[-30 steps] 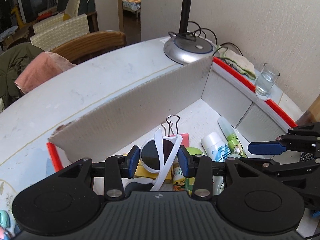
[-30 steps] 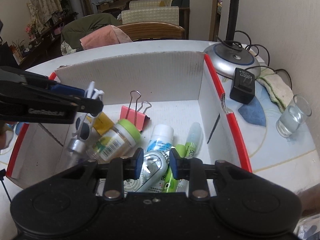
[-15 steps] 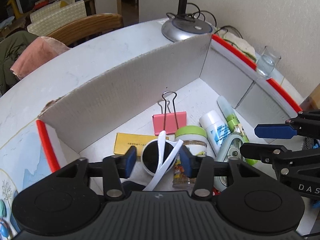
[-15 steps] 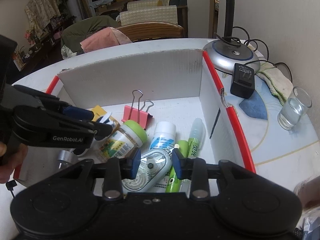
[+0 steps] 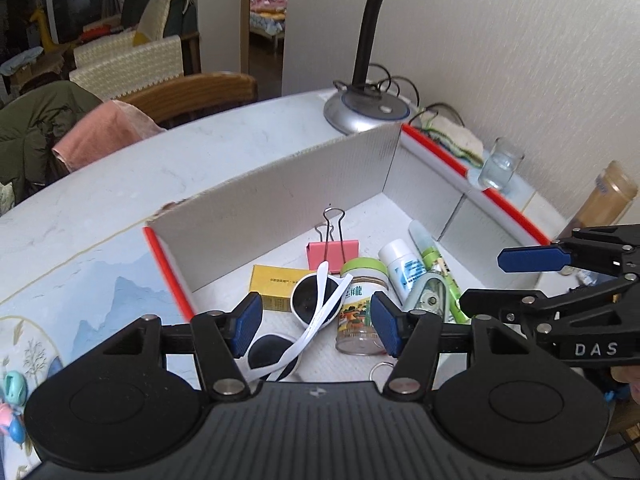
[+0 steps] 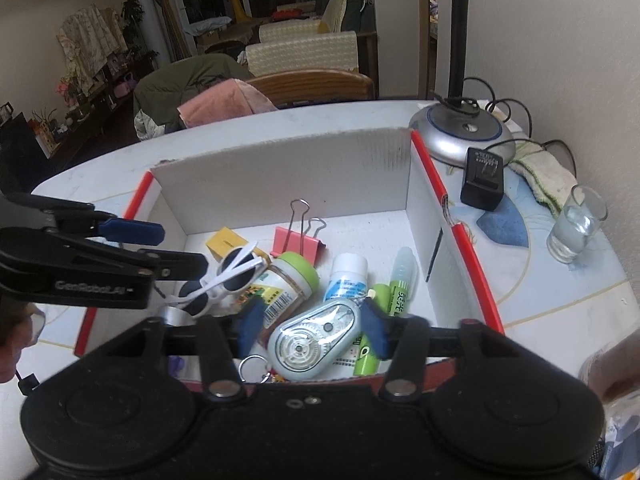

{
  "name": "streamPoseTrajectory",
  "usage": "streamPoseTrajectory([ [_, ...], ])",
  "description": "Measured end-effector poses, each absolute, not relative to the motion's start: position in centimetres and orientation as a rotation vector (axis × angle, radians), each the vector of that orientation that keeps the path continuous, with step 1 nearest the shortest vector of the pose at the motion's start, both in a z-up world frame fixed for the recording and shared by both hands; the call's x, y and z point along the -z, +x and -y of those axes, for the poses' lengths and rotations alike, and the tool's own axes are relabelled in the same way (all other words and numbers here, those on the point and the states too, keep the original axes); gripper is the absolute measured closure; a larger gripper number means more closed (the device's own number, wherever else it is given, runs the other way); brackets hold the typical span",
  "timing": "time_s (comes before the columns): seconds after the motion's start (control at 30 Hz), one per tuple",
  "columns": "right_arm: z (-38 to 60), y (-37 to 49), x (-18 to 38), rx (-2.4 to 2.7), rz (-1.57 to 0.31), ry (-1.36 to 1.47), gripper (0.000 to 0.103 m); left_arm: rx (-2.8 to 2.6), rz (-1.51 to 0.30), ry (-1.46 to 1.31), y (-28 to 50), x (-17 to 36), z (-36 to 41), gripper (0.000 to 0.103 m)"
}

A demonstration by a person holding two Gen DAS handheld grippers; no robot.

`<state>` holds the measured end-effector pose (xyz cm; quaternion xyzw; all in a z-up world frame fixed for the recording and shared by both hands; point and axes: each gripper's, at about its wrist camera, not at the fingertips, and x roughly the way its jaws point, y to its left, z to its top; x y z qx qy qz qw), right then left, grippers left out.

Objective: Organize rigid objects
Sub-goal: 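Lower the sunglasses and tape into the box and open both grippers, then withdraw both grippers from the shoebox back toward the mat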

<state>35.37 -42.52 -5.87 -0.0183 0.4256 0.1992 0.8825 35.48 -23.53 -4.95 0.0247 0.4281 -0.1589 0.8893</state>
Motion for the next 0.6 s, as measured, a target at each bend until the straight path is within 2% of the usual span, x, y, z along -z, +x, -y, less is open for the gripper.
streamPoseTrajectory([
  [0.23, 41.9, 33.5, 4.2, -0.439, -0.850, -0.022, 0.033, 0.336, -0.827, 0.019, 32.3, 2.7, 21.9, 0.044],
  [0.27, 41.7, 33.2, 3.9, -0.444, -0.845, -0.023, 0.033, 0.336, -0.820, 0.016, 31.9, 2.4, 21.6, 0.044],
  [0.33, 41.4, 32.6, 3.5, -0.452, -0.836, -0.021, 0.030, 0.334, -0.804, 0.009, 31.0, 2.0, 21.0, 0.035],
  [0.6, 39.1, 30.1, 1.8, -0.475, -0.803, -0.015, 0.018, 0.311, -0.780, -0.017, 28.2, 1.1, 17.8, 0.034],
])
